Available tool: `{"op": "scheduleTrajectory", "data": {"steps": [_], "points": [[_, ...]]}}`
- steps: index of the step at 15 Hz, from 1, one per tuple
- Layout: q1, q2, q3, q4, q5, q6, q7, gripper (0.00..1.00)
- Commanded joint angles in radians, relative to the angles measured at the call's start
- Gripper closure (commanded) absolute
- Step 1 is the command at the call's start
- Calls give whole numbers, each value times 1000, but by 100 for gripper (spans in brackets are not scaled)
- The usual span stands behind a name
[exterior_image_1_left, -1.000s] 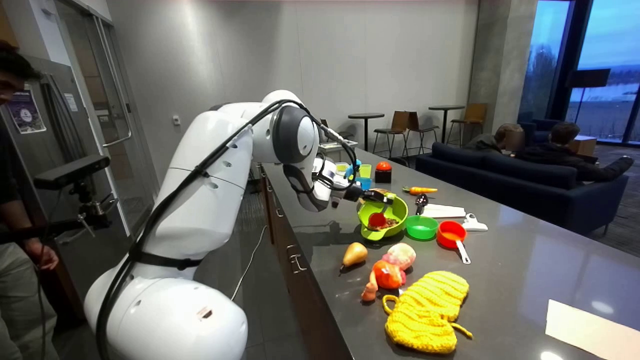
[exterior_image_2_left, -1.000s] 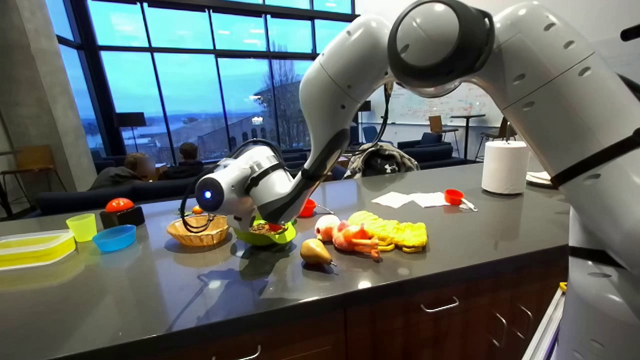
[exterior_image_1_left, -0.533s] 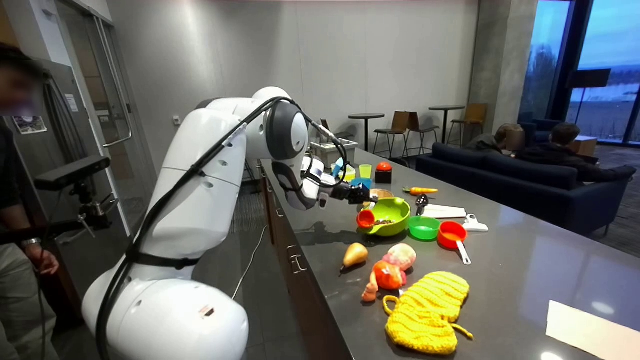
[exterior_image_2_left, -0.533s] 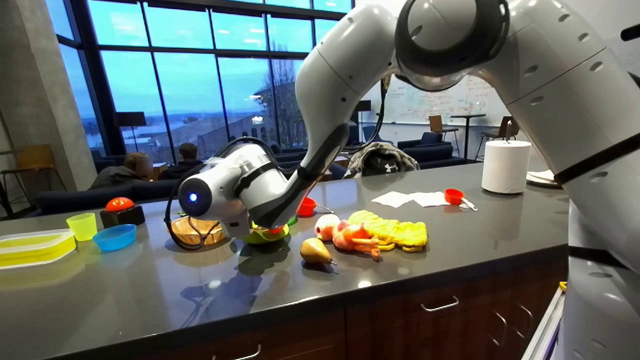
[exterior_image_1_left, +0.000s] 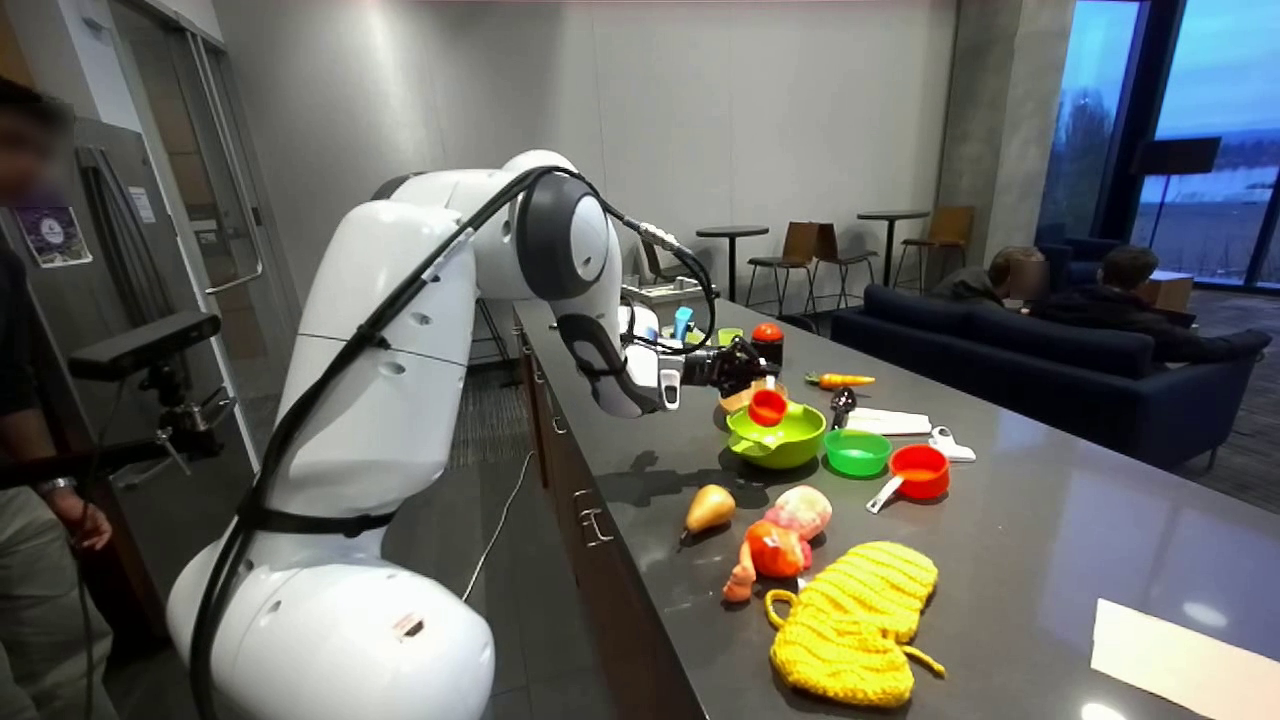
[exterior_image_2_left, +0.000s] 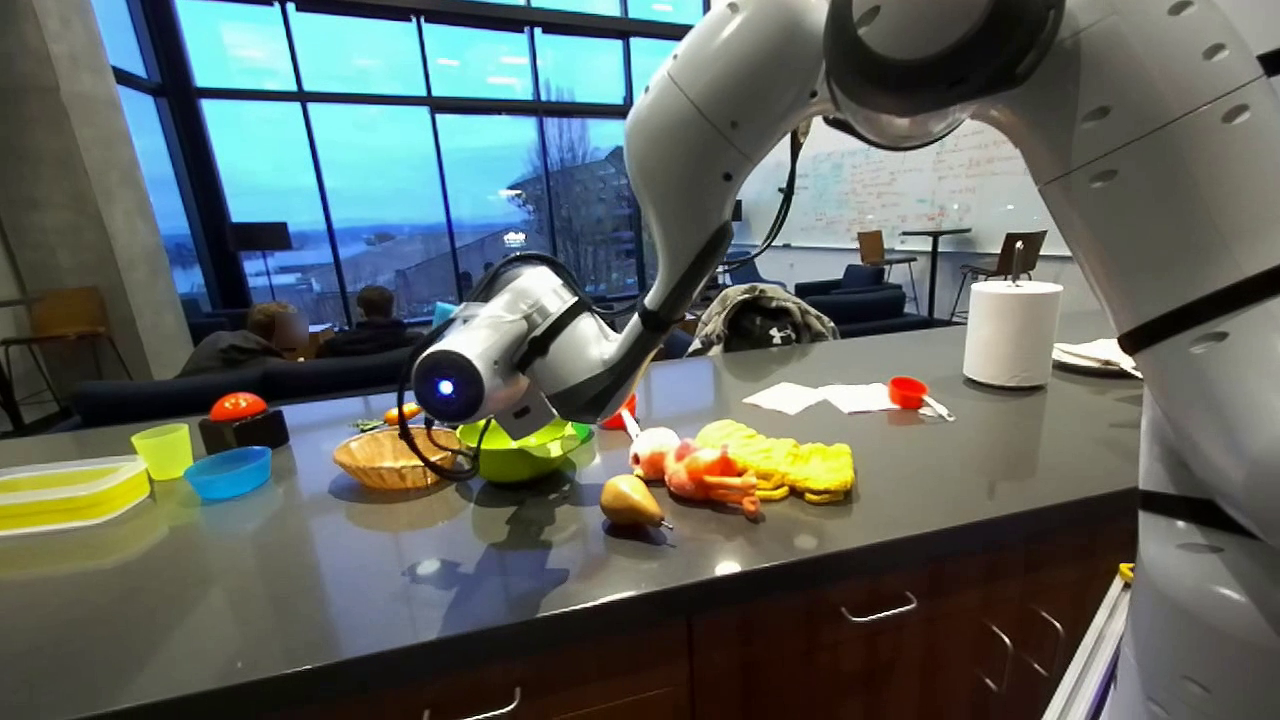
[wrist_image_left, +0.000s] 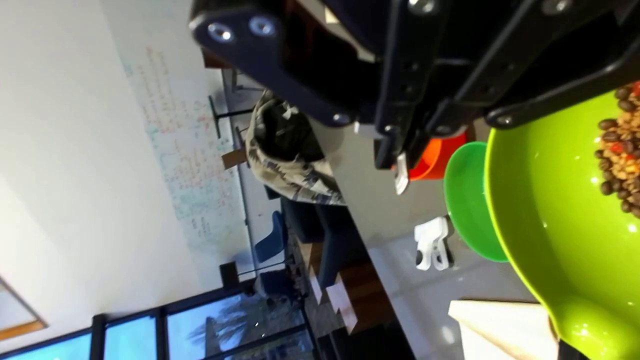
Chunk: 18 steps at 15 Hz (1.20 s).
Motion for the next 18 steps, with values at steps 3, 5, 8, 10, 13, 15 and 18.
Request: {"op": "scheduleTrajectory", "data": {"steps": [3,5,8,10,13,15,18], "points": [[11,-51,-19,-55,-227,-20,-58,99],[10,-56,-20,-56,-272,-44,-41,99],[0,-75,-22,-62,-258,-119,-9,99],[-15,-124,-26,-92,-243,-158,2,99],[-42,-202,-37,-148,-240,-189,-3,99],[-64,-251,-40,-188,-223,-193,-15,99],[-100,-324,-46,-260,-171,-192,-37,99]]}}
